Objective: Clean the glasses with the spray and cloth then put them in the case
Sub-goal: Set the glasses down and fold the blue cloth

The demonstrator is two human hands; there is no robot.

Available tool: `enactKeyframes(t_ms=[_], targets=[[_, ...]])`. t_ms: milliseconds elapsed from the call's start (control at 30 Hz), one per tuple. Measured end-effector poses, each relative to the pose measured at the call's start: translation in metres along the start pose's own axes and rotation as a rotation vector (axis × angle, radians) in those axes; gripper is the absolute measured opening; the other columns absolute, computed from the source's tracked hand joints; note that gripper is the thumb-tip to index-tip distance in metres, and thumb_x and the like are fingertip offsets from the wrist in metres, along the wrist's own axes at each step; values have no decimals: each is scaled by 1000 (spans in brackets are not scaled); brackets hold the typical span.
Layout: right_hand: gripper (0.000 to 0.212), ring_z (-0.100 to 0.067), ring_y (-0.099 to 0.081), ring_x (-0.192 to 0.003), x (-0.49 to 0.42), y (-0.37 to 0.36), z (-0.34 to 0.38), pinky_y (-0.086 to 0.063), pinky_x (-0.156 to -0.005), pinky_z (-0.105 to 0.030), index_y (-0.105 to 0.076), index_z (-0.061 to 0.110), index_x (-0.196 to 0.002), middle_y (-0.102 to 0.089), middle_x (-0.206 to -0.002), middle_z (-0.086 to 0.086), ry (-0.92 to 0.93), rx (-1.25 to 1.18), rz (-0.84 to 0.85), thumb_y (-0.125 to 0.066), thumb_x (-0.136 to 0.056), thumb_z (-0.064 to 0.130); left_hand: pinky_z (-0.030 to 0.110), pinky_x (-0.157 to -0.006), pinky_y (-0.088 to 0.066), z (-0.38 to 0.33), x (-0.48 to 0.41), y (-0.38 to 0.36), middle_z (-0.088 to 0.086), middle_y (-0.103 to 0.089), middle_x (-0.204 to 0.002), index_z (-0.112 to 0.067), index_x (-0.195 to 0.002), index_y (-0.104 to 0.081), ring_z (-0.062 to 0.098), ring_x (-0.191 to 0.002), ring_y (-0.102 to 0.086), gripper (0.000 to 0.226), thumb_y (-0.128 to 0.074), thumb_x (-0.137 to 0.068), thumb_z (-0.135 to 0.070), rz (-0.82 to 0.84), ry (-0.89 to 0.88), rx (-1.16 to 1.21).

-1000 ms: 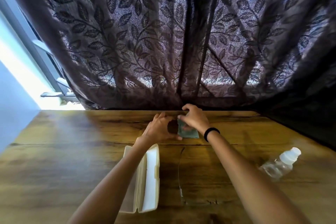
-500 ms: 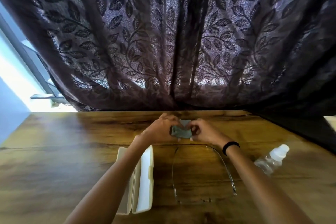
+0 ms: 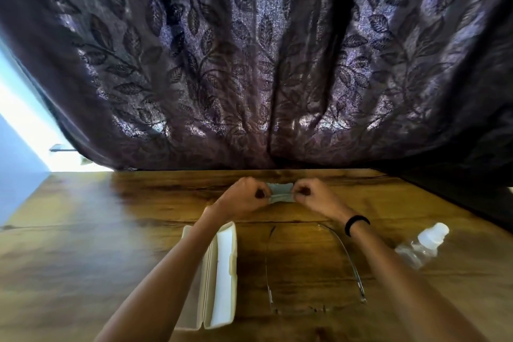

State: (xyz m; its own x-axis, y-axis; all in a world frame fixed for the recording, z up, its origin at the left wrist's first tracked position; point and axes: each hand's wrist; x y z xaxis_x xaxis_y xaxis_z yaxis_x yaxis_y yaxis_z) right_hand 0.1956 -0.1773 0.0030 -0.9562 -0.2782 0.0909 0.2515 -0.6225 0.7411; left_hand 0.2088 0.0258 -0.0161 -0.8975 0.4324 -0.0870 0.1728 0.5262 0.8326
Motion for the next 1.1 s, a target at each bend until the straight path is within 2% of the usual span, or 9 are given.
enactKeyframes(t_ms=[100,200,300,433,567,733,833,967,1100], targets=[[7,-12,-57,-66,-3,3,3,-49,-62,-28,-58,12,-87,-61,-83,-8,-35,-166,21,-52,-92,10,7,-60,-35,-2,-4,3,2,-64,-86,-8,-92,-68,8,-76,-53,11,-64,-84,-14,2,92,143],[6,-12,-55,-60,-10,2,4,-46,-56,-25,-57,11,-88,-61,-83,-9,-41,-205,-38,-53,-92,12,18,-70,-41,-3,-10,4,10,-67,-93,-10,-90,-65,13,-83,-58,7,-60,-87,-13,-15,187,224],[4,-18,-57,-65,-21,-1,0,-46,-60,-33,-57,13,-87,-61,-80,-7,-37,-143,-107,-56,-91,13,37,-78,-52,-4,-17,3,17,-67,-97,-11,-88,-61,23,-83,-64,5,-57,-88,-10,-54,246,302],[14,-14,-56,-71,-34,-8,-8,-40,-59,-23,-55,23,-77,-57,-72,5,-44,15,-170,-60,-88,17,39,-77,-56,-4,-24,-1,14,-70,-93,-10,-90,-62,25,-78,-68,6,-57,-89,-12,-111,306,250],[14,-11,-53,-69,-41,-14,-15,-31,-47,-18,-55,24,-76,-55,-71,7,-62,75,-235,-61,-87,29,38,-72,-54,-4,-26,-5,15,-70,-85,-8,-97,-61,26,-76,-67,22,-56,-90,-28,-162,331,148],[29,-10,-54,-76,-45,-16,-19,-37,-54,-19,-64,14,-91,-57,-81,5,-89,43,-156,-69,-78,39,23,-68,-45,0,-24,-7,9,-68,-95,-10,-105,-63,17,-83,-61,31,-67,-82,-31,-128,304,127],[29,-12,-53,-80,-48,-20,-17,-42,-65,-25,-65,14,-90,-59,-89,1,-77,96,-119,-76,-72,34,25,-74,-46,-2,-25,-11,9,-69,-101,-10,-100,-66,20,-90,-63,25,-71,-79,-23,-119,271,51],[19,-12,-52,-80,-45,-21,-15,-40,-65,-25,-65,15,-82,-59,-90,0,-57,116,-105,-75,-74,29,28,-81,-45,-4,-26,-13,9,-67,-106,-9,-97,-66,22,-95,-62,20,-68,-82,-21,-88,241,1],[13,-13,-54,-77,-30,-13,-12,-40,-63,-25,-60,17,-74,-59,-82,1,-44,-88,-131,-72,-78,20,29,-79,-46,-9,-20,-4,10,-64,-98,-10,-91,-61,20,-88,-59,9,-64,-85,-16,2,232,275]])
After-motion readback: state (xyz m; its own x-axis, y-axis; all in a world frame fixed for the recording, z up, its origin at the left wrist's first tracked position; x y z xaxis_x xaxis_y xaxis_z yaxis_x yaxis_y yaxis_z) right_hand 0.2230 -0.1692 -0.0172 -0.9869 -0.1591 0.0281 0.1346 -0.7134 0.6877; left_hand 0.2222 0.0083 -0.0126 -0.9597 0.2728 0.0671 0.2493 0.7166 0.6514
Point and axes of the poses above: each hand's wrist, its own x-axis away from the middle knuckle, its own y-axis out of the back of the hand, z = x × y
